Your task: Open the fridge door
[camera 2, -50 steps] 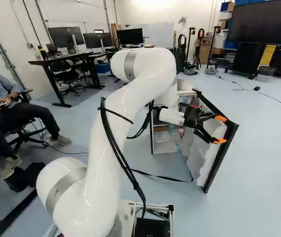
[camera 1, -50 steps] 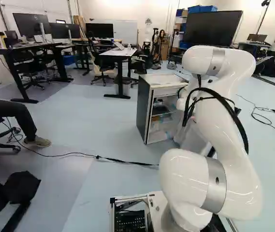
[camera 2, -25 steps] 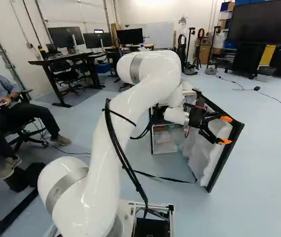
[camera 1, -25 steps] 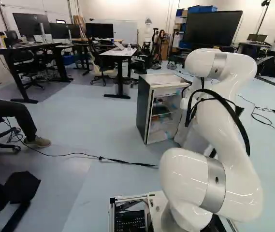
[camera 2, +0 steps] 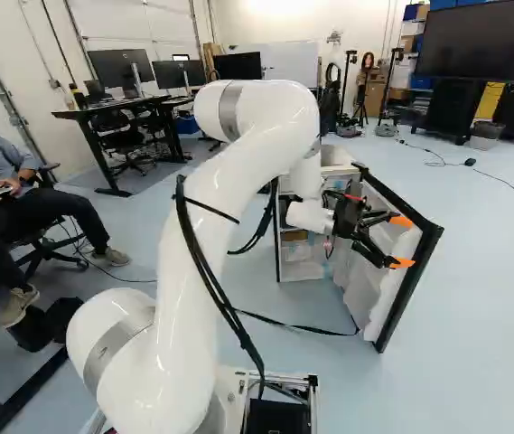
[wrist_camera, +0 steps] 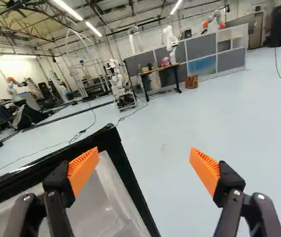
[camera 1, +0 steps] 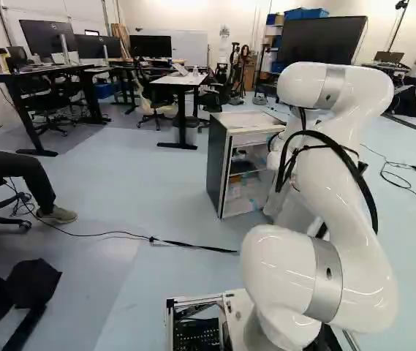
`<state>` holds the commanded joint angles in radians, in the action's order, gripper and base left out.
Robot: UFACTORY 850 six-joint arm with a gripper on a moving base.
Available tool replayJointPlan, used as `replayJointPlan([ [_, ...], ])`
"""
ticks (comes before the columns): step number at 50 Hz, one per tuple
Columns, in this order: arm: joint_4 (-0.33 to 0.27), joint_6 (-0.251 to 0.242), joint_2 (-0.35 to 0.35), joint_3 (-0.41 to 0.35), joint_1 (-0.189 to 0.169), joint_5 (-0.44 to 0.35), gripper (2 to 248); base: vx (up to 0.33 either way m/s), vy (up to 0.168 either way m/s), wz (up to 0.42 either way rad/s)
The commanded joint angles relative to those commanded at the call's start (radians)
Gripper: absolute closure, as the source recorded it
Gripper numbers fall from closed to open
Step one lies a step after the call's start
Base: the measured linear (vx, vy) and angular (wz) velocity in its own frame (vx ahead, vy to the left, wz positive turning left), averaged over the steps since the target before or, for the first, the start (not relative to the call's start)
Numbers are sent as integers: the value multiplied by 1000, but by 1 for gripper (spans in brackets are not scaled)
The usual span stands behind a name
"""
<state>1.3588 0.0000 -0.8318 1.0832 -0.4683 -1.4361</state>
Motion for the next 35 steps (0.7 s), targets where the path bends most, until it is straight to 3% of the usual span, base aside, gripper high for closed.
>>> replayJointPlan([
  [35,-162,0,141,-263,87,0,3,0,0,0],
])
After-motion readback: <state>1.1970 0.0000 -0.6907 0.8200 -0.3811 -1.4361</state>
